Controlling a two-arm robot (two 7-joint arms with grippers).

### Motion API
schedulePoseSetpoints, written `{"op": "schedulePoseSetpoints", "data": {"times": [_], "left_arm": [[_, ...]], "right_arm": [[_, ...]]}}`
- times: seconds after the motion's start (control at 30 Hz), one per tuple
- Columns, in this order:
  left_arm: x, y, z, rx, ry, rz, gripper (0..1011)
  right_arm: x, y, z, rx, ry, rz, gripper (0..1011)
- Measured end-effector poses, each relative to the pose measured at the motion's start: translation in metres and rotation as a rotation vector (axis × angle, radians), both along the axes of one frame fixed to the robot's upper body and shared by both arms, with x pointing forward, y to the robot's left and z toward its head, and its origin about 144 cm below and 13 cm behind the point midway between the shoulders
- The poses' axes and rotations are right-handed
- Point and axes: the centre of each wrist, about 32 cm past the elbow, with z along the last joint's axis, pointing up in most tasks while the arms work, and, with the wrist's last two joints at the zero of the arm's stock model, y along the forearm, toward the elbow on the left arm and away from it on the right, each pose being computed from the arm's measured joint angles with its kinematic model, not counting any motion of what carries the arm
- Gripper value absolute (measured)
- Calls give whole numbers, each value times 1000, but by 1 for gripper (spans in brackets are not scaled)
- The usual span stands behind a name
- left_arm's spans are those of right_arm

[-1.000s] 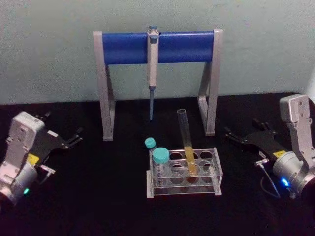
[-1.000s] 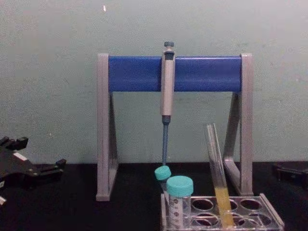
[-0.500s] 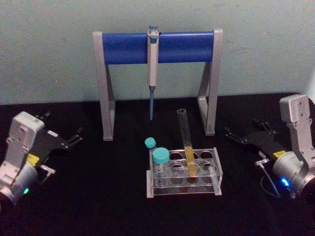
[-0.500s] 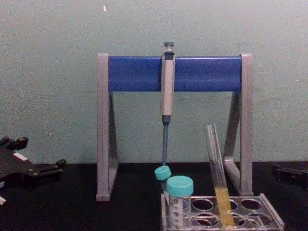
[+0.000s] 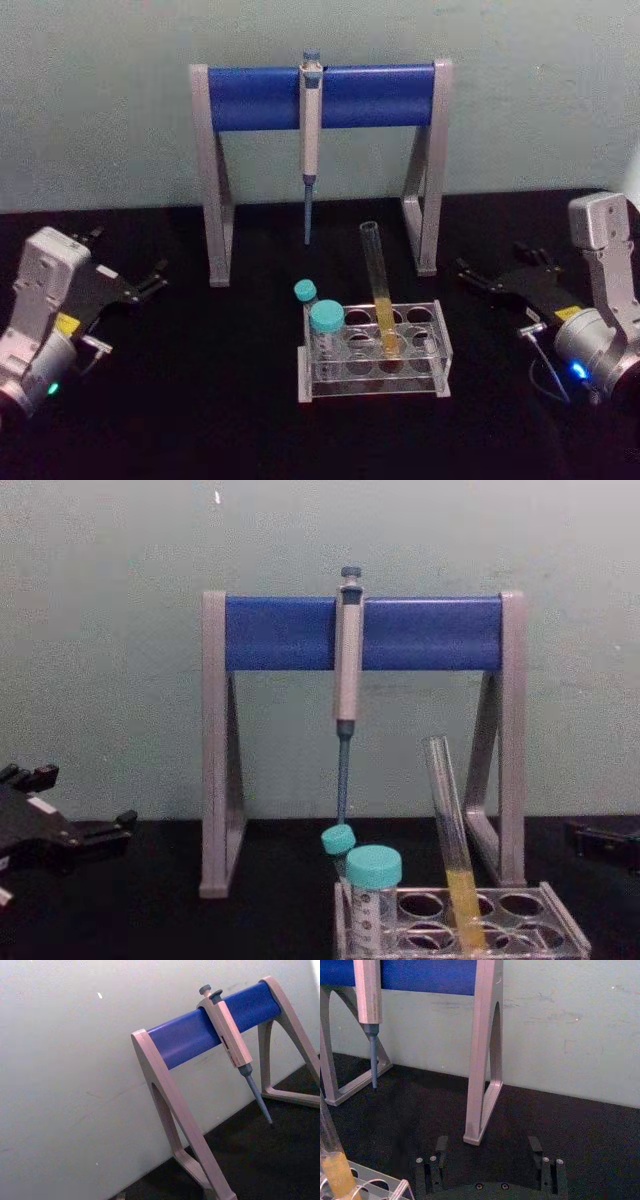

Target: Pick up the test tube from the test tube rack, shake it, then place it back into the test tube rack.

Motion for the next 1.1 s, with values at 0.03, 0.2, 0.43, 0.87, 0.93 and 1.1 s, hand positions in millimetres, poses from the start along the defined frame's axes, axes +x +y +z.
{"op": "schedulePoseSetpoints", "data": {"times": [0.03,0.2,0.43,0.87,0.93,1.1], "left_arm": [[0,0,0,0,0,0,1001],[0,0,0,0,0,0,1001],[0,0,0,0,0,0,1001],[0,0,0,0,0,0,1001],[0,0,0,0,0,0,1001],[0,0,0,0,0,0,1001]], "right_arm": [[0,0,0,0,0,0,1000],[0,0,0,0,0,0,1000],[0,0,0,0,0,0,1000],[0,0,0,0,0,0,1000],[0,0,0,0,0,0,1000],[0,0,0,0,0,0,1000]]}}
